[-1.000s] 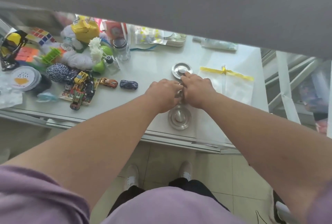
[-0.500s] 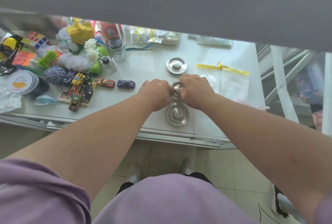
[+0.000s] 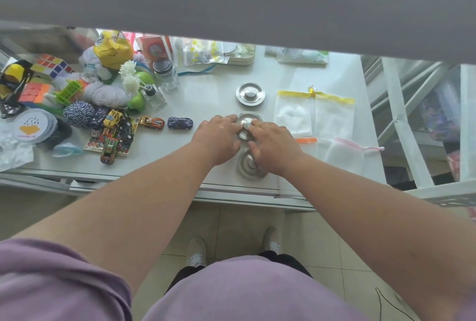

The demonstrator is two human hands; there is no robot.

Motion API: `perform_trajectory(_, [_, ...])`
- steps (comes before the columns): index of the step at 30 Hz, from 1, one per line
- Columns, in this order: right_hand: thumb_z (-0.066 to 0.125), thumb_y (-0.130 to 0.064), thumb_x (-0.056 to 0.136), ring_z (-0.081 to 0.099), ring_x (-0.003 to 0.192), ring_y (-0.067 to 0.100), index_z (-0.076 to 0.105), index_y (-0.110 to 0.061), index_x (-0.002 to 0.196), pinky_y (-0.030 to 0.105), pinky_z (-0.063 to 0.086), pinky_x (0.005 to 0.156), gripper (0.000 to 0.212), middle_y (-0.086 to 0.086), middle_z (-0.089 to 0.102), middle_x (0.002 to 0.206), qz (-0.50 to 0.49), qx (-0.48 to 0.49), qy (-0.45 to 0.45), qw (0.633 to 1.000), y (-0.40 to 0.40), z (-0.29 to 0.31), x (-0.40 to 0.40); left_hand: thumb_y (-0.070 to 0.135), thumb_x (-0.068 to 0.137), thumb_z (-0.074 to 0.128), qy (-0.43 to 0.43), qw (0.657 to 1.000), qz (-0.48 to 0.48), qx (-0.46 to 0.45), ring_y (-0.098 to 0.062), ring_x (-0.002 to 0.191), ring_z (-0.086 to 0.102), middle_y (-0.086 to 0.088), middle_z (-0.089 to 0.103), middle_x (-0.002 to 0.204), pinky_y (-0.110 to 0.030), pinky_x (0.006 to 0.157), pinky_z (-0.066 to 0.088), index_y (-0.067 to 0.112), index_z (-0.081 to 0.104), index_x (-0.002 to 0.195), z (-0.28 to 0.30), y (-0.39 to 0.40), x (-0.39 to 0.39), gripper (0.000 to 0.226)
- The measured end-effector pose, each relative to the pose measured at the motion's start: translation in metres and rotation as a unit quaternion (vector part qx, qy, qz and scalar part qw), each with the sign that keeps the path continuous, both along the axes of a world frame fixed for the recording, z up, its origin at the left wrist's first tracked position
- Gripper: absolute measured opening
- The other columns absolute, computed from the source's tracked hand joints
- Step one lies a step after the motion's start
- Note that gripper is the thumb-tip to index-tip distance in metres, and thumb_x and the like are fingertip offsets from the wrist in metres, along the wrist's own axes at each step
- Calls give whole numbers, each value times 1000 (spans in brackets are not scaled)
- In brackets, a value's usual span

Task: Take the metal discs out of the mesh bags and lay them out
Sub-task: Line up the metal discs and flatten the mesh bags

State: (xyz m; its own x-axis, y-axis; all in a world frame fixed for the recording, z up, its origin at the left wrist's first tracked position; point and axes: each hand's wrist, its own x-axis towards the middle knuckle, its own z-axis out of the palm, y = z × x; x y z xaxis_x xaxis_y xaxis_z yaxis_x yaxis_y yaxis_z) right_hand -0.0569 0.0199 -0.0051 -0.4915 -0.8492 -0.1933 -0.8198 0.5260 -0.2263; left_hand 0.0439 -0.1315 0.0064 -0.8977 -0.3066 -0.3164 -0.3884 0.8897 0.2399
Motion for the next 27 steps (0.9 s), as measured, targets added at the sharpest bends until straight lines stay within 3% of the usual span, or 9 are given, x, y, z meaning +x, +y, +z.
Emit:
perform_trajectory(5, [59, -29, 94, 48, 143, 32, 54, -14, 148, 53, 43, 112, 57, 12, 51, 159, -12, -82, -6, 997, 12, 4, 4, 42, 99, 58, 23, 1000, 5, -3, -28, 153, 37, 0, 35, 173, -51, 121, 33, 32, 50, 156, -2, 5, 8, 59])
perform_trajectory(8, [66, -24, 91, 58, 133, 34, 64, -11, 139, 55, 47, 108, 50, 13, 63, 147, -5, -137, -1, 991, 38, 7, 14, 45, 97, 59, 82, 996, -10, 32, -29, 146, 46, -1, 50, 164, -51, 116, 38, 31, 60, 150, -2, 13, 30, 54])
perform_trajectory(11, [68, -23, 89, 63, 128, 32, 68, -12, 132, 54, 50, 103, 44, 11, 68, 141, 42, -116, 8, 992, 67, 0, 31, 47, 92, 51, 106, 991, -70, 51, -30, 134, 59, -3, 64, 151, -51, 109, 46, 31, 69, 141, -11, 25, 58, 54])
perform_trajectory(16, [64, -22, 85, 58, 136, 31, 60, -10, 143, 50, 51, 107, 60, 11, 62, 148, 45, -70, -22, 996, 72, -10, 50, 35, 90, 60, 104, 989, -84, 54, -34, 128, 65, -7, 67, 148, -53, 105, 52, 26, 71, 140, -20, 34, 72, 52])
perform_trajectory(27, [63, -21, 88, 53, 142, 28, 58, -11, 146, 47, 48, 110, 59, 9, 59, 152, 34, -87, -21, 995, 64, -15, 60, 38, 93, 59, 106, 992, -46, 60, -30, 138, 56, -3, 62, 154, -51, 109, 44, 27, 72, 138, -20, 28, 78, 48])
